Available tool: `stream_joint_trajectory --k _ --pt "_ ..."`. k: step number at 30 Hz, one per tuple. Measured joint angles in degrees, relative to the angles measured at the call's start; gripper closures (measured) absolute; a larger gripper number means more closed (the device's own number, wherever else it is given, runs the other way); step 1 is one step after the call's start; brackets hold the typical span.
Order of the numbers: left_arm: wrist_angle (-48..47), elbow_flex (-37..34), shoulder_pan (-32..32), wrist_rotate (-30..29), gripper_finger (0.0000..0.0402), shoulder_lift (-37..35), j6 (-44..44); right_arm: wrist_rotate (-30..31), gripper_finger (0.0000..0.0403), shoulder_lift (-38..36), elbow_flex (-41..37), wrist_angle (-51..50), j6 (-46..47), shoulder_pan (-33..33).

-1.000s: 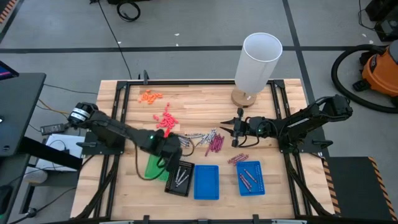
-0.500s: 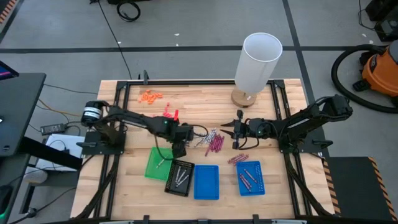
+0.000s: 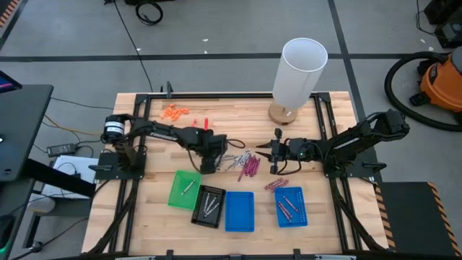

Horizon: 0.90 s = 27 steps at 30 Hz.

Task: Sort crayons
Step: Put the black crayon into the black bin

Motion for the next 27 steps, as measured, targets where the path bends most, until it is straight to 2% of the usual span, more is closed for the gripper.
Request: stream_joint_trajectory --k 22,27 --pt "0.0 -0.04 1.06 2.32 0.0242 2.87 3.02 -0.02 0.0298 0.0 0.0 -0.79 0.42 0.02" --pt "-0.2 -0.2 1.75 5.06 0.0256 3.55 2.89 -0.02 0.0298 0.0 0.0 -0.81 0.42 0.04"
